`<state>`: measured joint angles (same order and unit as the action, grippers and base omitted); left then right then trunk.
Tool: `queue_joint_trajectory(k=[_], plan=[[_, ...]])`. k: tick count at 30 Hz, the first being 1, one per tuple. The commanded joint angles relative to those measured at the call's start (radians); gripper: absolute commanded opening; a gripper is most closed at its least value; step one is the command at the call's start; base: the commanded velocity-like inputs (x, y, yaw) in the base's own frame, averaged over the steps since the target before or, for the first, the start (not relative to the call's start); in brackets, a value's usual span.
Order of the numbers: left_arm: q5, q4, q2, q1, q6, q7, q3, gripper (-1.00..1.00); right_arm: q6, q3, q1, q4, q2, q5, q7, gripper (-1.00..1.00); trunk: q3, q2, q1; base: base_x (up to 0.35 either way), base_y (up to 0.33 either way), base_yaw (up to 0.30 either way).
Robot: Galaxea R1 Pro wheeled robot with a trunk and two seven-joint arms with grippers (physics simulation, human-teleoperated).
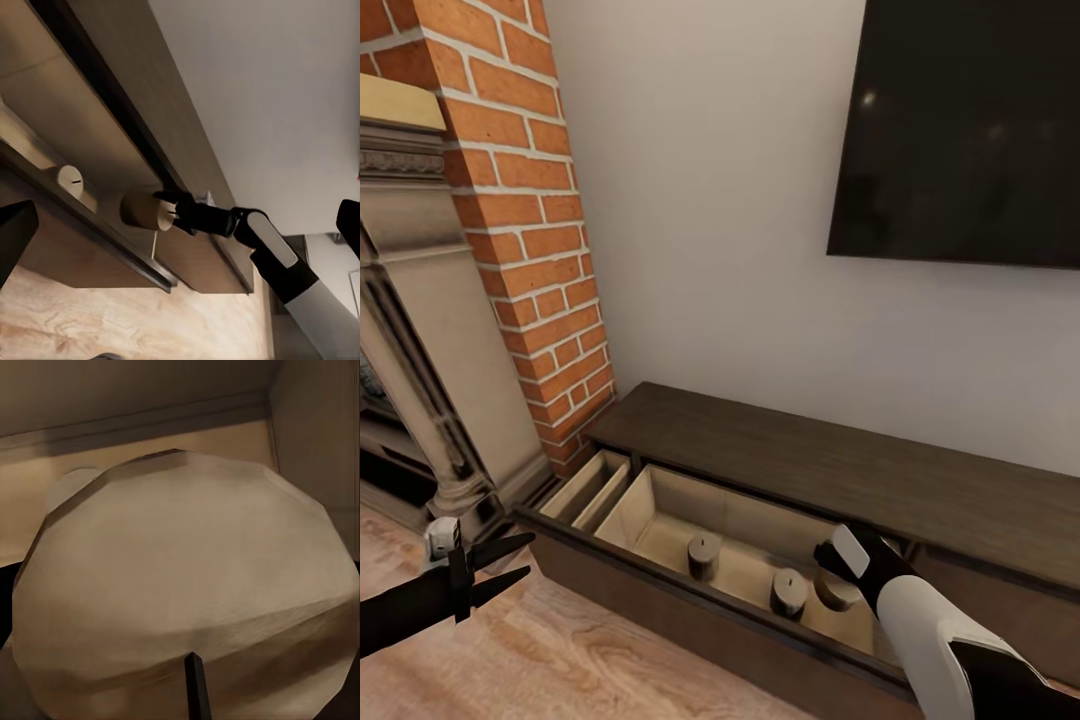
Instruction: Place each of the two pumpkins and all three candles from the living room inside a cabinet in the living room (use any cabinet), then make sure every cabinet is closed, and position the cauldron so it is next to a table in the living room.
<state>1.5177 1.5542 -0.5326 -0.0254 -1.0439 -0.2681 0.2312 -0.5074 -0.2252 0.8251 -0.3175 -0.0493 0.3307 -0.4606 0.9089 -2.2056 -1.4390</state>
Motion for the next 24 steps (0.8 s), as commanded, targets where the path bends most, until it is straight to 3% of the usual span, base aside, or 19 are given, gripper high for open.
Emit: queue_joint_trajectory(k=[1,24], plan=[[-0.013,0.0,0.0,-0.001,-0.003,-0.014,0.001,1.0,0.001,0.0,0.0,-0.002,0.001,0.017,-0.01,-1.0,0.001,0.0,0.0,0.085,0.0,0.0],[-0.028,0.0,0.0,-0.001,-0.003,-0.03,0.0,1.0,-0.003,-0.01,0.0,0.007,0.03,0.017,-0.019,-1.0,0.001,0.0,0.0,0.062,0.0,0.0]])
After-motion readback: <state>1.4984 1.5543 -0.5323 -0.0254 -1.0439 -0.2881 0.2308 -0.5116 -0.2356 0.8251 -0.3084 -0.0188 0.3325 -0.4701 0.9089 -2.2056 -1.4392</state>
